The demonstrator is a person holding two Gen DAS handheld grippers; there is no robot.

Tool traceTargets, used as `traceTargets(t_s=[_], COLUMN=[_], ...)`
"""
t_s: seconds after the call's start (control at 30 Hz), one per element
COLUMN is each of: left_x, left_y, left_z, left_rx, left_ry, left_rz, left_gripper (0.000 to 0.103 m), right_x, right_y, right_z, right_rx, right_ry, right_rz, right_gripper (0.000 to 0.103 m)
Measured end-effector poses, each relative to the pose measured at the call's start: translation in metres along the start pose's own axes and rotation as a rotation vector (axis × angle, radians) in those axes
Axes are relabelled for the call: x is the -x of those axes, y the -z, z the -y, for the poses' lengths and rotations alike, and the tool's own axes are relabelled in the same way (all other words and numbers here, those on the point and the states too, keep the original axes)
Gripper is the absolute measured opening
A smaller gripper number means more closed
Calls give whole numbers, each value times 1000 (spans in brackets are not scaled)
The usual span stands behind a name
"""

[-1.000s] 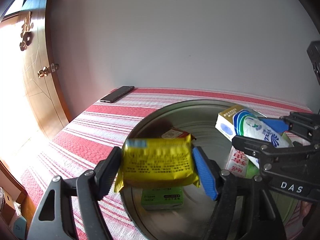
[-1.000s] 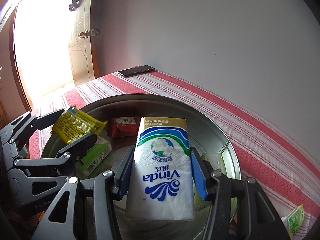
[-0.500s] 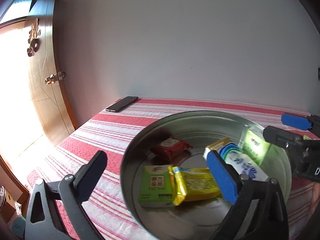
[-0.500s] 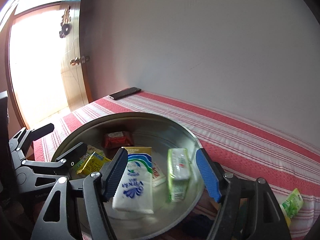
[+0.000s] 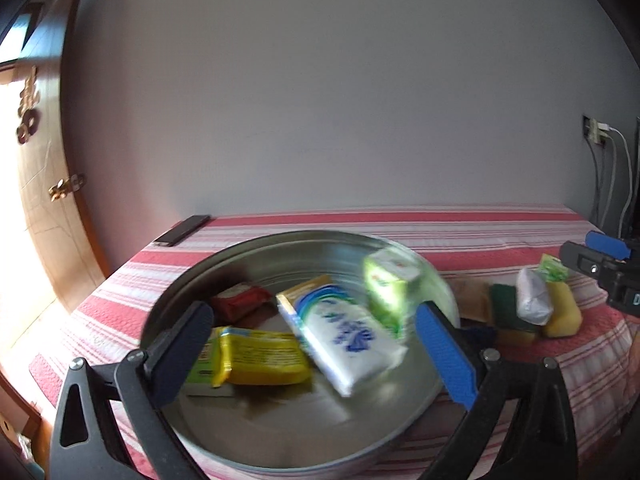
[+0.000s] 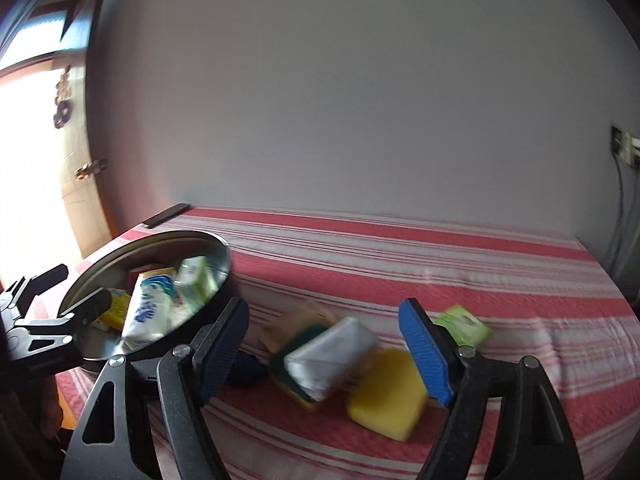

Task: Organize objects
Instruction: 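Move both tools back toward the remaining packages, then grasp the paper-wrapped white bar with the left tool while the right tool grasps the yellow sponge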

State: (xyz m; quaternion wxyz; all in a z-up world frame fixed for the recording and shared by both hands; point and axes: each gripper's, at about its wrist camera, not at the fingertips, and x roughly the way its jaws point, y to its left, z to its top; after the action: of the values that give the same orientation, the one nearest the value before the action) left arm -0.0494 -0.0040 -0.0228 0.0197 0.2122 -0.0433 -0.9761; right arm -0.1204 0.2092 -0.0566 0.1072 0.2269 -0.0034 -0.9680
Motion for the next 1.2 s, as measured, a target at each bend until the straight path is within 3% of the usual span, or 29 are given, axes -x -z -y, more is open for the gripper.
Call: traceTargets(t_s=[0.23, 0.6, 1.13, 1.2], left_x=[9, -21, -54, -55], left_y=[-12, -12, -6, -5], left_z=[69, 147, 175, 175], left_rx=[-103, -219, -286, -293], left_ry=[93, 220, 283, 290], left_rz=[36, -45, -156, -168], left_gripper=[103, 103, 102, 91], right_x=[5, 11, 3, 0], right_y=[17, 32, 38, 39], right_z=[44, 86, 88, 88], right_rx=[-98, -194, -215, -216], right_ry=[86, 135, 116, 111], right_rz=[-16, -19, -47, -61], right_gripper=[79, 79, 79, 79])
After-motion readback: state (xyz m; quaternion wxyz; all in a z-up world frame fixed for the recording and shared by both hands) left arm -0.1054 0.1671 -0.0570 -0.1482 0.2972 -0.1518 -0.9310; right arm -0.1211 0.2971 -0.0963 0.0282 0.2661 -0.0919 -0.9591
